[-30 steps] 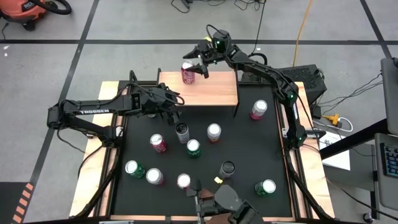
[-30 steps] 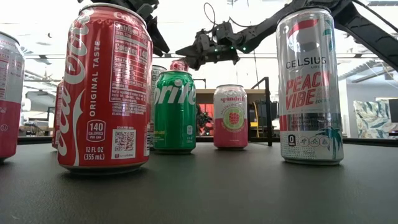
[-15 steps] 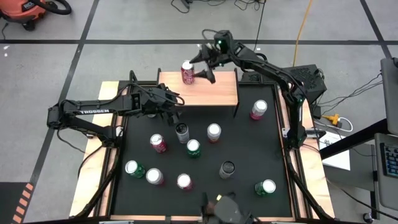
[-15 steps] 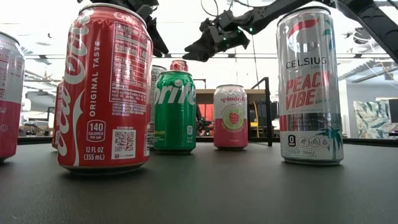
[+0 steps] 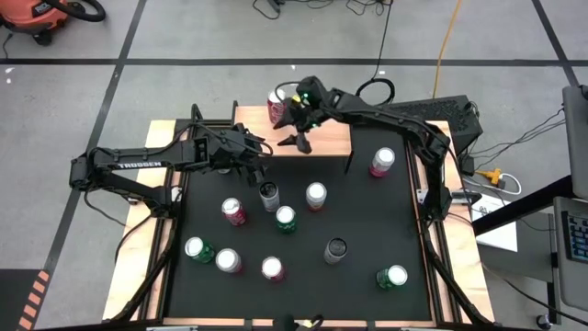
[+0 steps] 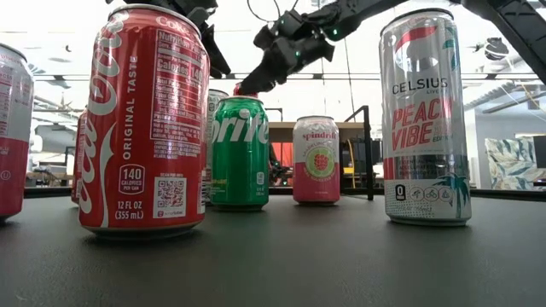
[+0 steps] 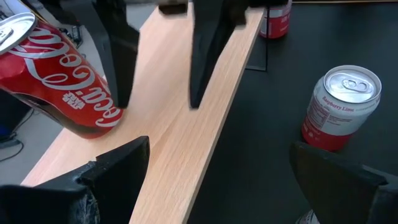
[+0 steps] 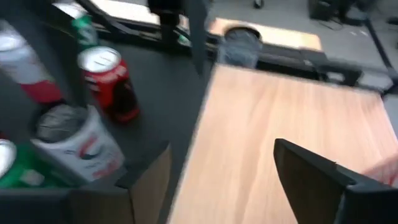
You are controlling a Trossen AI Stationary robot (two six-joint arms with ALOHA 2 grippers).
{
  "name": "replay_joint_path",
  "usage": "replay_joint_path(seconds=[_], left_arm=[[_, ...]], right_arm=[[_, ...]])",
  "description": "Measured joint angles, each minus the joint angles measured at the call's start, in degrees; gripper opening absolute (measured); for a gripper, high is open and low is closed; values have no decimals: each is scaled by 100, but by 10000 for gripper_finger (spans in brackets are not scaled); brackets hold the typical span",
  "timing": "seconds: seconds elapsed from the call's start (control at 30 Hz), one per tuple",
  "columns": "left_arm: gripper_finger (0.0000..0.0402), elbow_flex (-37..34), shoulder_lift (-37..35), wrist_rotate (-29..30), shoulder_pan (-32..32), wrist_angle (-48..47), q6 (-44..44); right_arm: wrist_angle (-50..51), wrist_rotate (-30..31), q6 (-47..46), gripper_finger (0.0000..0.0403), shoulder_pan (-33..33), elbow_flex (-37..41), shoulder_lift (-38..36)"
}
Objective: Place canned beverage on shelf
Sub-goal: Put the top right red soda can on the shelf
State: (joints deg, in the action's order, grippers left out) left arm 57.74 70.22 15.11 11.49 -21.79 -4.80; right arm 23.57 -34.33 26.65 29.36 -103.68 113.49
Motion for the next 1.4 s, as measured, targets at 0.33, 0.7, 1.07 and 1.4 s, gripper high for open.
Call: replay_joint_path(seconds=[0.33,0.7,1.07,1.4], left_arm=[[381,0,0,-2,-112,13,-3],[381,0,0,68,-151,25,21],[381,-2,-226,360,-151,-281,148],[381,-2,-264,362,-151,-322,152]], right_arm=[[-1286,545,-715,198,-11,778,-25],[-1283,611,-612,128,97,785,-28],[-1304,611,-354,57,265,785,9],[-1685,608,-306,34,373,785,11]])
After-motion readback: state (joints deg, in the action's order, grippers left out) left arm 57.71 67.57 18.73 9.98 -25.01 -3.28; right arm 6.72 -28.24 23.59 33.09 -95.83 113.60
